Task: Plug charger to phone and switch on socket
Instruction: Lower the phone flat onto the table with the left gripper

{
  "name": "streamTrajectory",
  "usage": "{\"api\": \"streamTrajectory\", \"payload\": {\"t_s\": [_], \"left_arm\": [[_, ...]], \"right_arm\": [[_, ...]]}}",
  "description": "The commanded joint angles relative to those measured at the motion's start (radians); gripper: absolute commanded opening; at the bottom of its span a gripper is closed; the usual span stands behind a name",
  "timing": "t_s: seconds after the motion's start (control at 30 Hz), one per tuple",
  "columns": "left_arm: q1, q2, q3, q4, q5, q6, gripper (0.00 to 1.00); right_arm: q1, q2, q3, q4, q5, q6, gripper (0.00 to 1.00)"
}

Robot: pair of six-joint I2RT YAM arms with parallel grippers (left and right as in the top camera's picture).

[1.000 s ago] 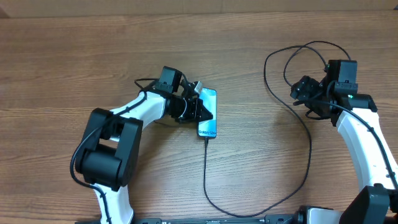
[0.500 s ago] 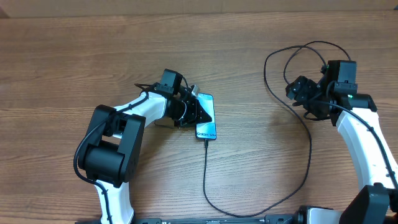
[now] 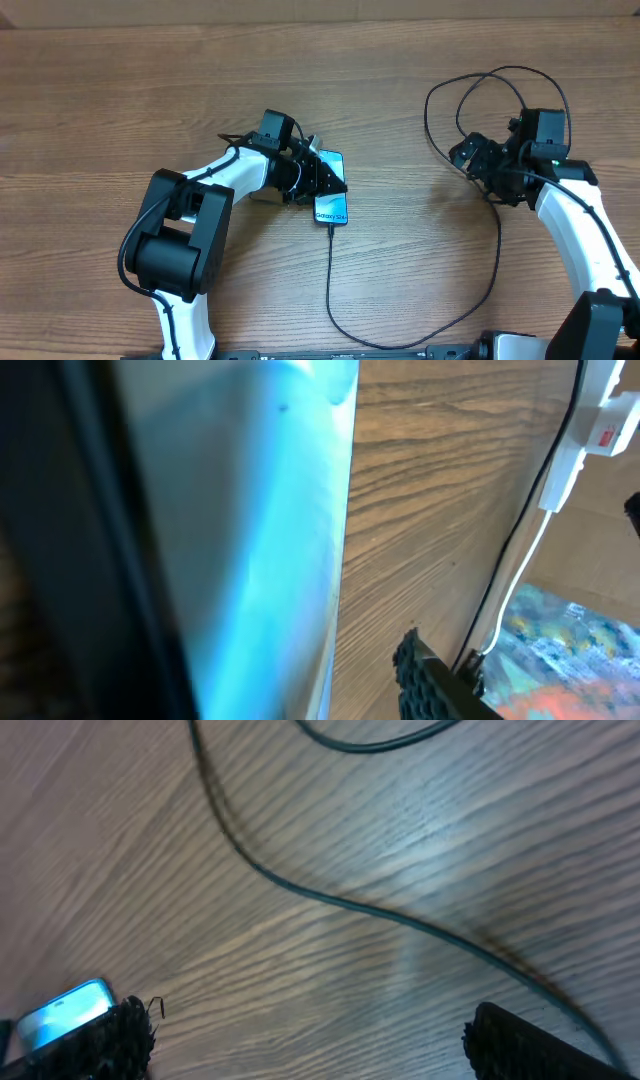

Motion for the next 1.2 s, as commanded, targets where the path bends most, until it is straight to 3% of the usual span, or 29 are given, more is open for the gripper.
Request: {"api": "streamTrajectory", "payload": {"t_s": [0.0,0.17,0.3,0.6,0.93,1.17], "left_arm": [[0.001,0.026,-0.017,-0.026,-0.087,-0.04,0.51],[0.006,0.025,-0.002,-0.063,-0.1,-0.036,0.57],[0.003,0.025,0.015,-0.116,-0.161,-0.037,0.71],[0.003,0.025,0.022,-0.135,-0.208,-0.037,0.86],[-0.016,0.025,0.071,-0.287,-0.483,-0.037,0.87],[-0.017,0.025,0.072,-0.299,-0.534,-0.035,0.87]], "right_arm": [[0.003,0.003,-0.003,0.007,-0.09,-0.002,1.0],[0.003,0.003,-0.003,0.006,-0.095,-0.002,1.0],[0.003,0.003,-0.003,0.005,-0.101,0.001,1.0],[0.003,0.003,-0.003,0.006,-0.127,0.001,1.0],[0.003,0.003,-0.003,0.006,-0.127,0.001,1.0],[0.003,0.003,-0.003,0.005,-0.127,0.0,1.0]]}}
